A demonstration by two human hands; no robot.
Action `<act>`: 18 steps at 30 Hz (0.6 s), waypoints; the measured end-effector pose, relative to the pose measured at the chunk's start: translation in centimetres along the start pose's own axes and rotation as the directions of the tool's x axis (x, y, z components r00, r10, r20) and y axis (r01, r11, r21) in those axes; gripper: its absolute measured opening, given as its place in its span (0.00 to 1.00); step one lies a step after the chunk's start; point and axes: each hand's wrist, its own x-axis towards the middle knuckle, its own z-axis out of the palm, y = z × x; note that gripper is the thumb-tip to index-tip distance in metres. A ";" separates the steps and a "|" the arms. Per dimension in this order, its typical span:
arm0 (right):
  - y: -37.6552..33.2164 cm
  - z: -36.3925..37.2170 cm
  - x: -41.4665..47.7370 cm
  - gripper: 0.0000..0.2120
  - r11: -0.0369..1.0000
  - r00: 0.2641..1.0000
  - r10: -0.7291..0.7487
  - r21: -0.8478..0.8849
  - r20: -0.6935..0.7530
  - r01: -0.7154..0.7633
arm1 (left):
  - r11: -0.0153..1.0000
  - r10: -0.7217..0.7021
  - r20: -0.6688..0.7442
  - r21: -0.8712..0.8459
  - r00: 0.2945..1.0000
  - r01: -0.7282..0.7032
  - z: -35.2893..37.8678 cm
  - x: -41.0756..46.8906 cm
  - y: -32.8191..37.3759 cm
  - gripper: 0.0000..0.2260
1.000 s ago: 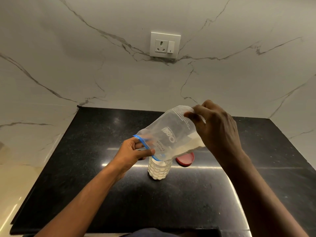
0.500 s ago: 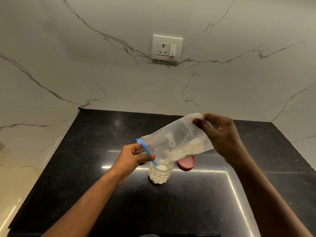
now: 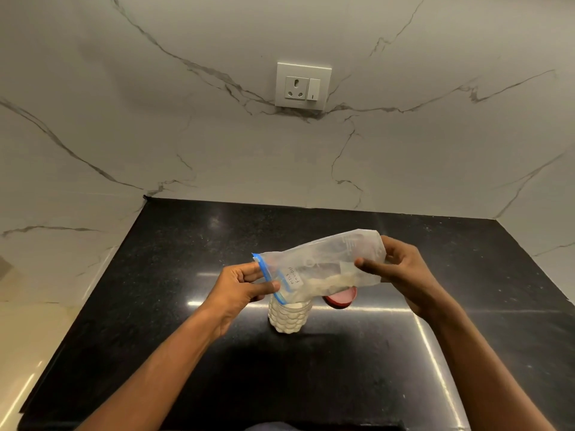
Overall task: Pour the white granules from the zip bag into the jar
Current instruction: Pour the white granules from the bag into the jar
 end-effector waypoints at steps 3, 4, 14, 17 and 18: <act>2.4 -0.4 -0.1 0.27 0.983 0.985 0.171 0.055 0.026 -0.172 | 1.000 -0.003 0.003 0.000 1.000 0.003 0.1 0.0 0.1 0.14; 3.4 -0.2 -0.2 0.28 0.967 0.974 0.220 0.120 0.048 -0.224 | 1.000 -0.005 0.002 0.001 1.000 0.005 0.0 0.0 0.0 0.14; 1.9 1.0 -0.5 0.10 0.979 0.991 0.016 0.206 -0.134 0.013 | 1.000 -0.018 -0.026 -0.021 1.000 0.017 -0.1 0.1 -0.2 0.16; -0.3 1.5 -0.6 0.09 0.990 0.987 -0.080 0.106 -0.140 0.095 | 0.999 -0.017 -0.041 -0.047 0.999 0.015 -0.2 -0.1 -0.4 0.20; -0.9 1.7 -0.7 0.10 0.990 0.985 -0.105 0.079 -0.139 0.117 | 0.998 -0.020 -0.045 -0.060 0.999 0.017 -0.2 -0.2 -0.4 0.22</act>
